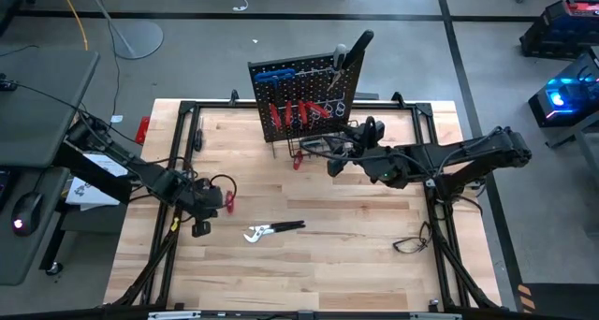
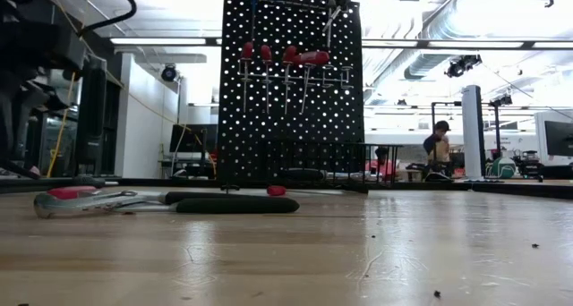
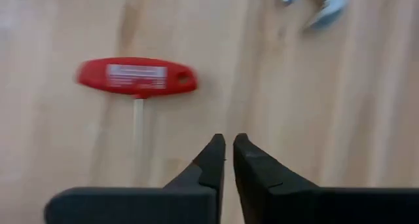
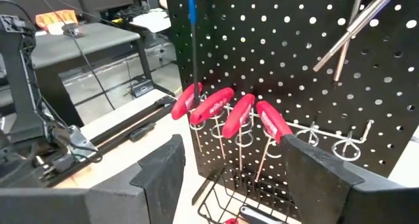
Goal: Hang tools onto peg board
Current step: Hang the red allen wrench on the peg board
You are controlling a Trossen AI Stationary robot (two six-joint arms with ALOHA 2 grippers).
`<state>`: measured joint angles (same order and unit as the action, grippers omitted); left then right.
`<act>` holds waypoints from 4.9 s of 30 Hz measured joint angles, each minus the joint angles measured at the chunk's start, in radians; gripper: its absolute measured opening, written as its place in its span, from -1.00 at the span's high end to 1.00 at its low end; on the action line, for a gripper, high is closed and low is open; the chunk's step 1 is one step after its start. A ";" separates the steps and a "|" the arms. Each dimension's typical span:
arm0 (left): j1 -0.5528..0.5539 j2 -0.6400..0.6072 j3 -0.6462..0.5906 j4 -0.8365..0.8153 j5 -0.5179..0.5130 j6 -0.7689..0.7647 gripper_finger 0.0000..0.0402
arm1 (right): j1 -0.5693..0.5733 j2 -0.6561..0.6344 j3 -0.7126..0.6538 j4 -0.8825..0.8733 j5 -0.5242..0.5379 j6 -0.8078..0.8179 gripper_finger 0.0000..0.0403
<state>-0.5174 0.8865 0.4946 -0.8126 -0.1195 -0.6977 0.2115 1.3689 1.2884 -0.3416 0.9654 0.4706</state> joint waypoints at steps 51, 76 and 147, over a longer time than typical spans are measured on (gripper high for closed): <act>0.337 0.431 0.345 0.694 0.102 0.208 1.00 | 0.194 -0.112 -0.001 -0.246 -0.232 0.076 -0.17; 0.428 0.504 0.637 0.837 0.459 0.272 1.00 | 0.101 -0.028 -0.001 0.137 -0.847 -0.306 -0.17; 0.430 0.500 0.417 0.642 0.318 0.124 0.65 | -0.295 0.357 0.809 -1.012 -0.337 -0.343 0.81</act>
<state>-0.0873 1.3869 0.9119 -0.1705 0.1986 -0.5742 -0.0834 1.7263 2.0979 -1.3538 0.6282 0.1271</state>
